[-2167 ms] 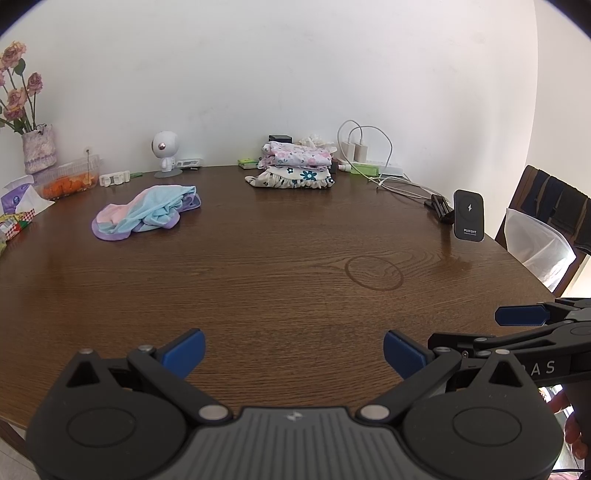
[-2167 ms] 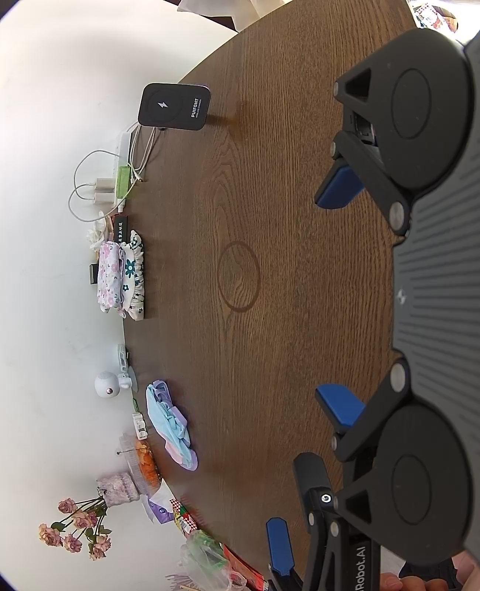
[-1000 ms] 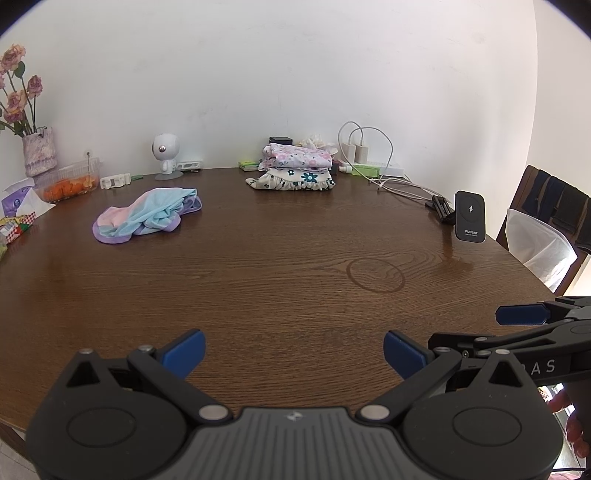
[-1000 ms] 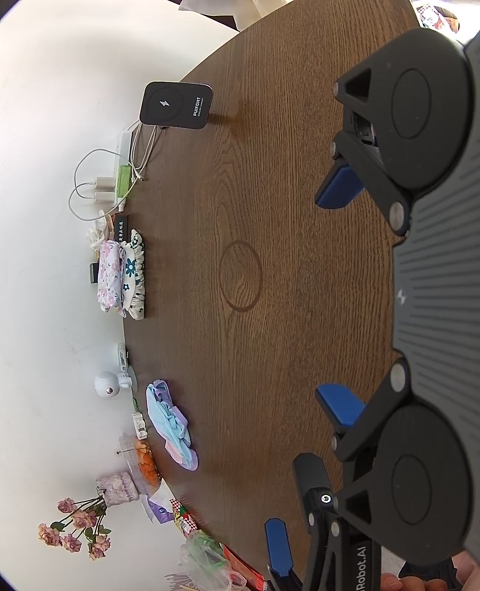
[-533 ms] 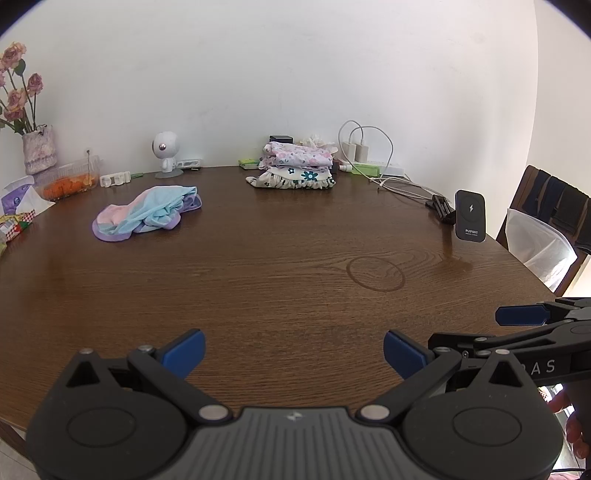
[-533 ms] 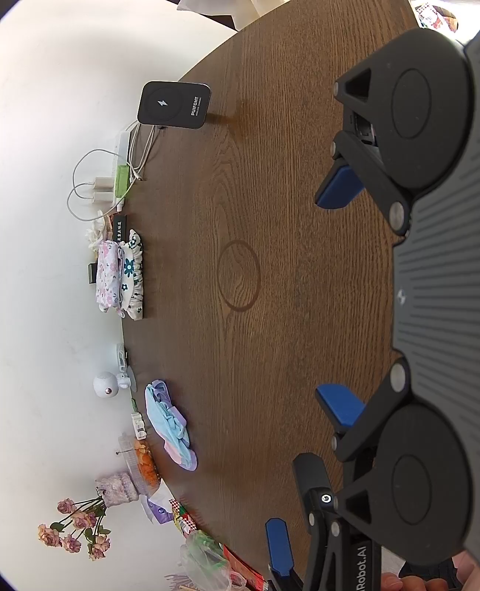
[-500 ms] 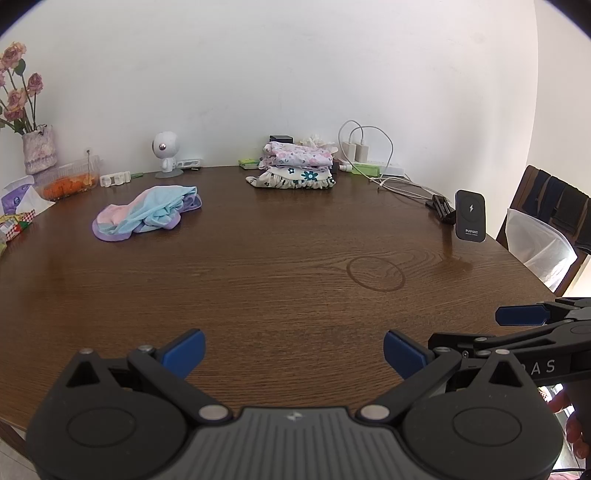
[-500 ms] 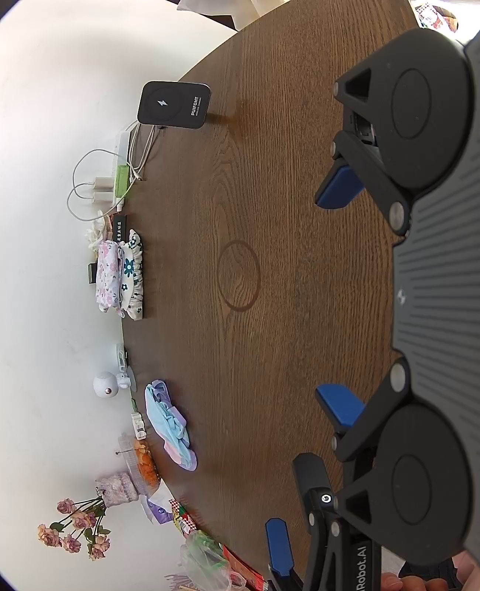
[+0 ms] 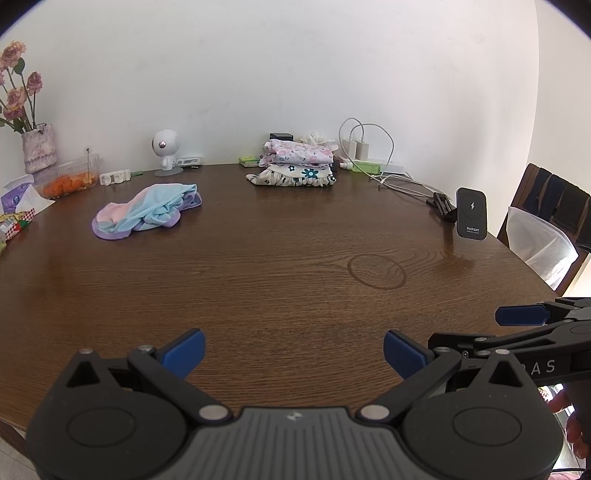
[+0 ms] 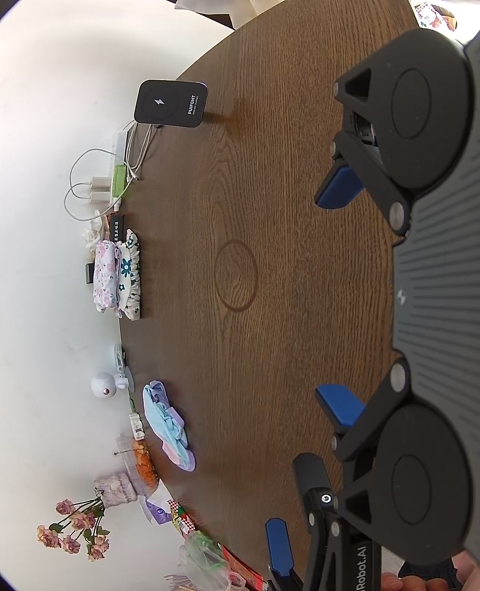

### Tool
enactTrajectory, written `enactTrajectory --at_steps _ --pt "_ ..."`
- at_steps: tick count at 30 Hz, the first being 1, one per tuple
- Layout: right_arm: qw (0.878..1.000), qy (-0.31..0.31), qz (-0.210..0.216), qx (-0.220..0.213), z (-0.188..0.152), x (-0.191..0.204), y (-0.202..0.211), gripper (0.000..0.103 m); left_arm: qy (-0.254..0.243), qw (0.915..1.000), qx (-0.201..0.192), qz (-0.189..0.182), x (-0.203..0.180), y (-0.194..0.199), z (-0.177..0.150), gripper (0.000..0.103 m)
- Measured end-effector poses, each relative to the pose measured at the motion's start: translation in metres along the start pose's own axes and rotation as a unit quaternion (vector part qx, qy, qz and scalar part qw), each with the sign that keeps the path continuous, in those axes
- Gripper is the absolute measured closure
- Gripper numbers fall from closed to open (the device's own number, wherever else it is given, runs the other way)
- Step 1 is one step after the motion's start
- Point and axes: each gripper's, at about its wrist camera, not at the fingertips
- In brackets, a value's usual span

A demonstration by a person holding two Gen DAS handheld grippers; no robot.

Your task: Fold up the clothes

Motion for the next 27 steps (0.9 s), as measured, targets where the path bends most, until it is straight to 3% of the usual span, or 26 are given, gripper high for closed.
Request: enactTrajectory --at_steps 27 --pt "1.000 -0.002 0.003 0.012 0.003 -0.004 -0.012 0.000 -0.001 0.9999 0.011 -0.001 0.001 -0.012 0.003 0.000"
Point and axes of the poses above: each gripper's, at about its wrist camera, not at the fingertips, and y roughly against the way its jaws point, x to its left, z to its top, and after that the axes turned 7 degrees about -y, right-handed
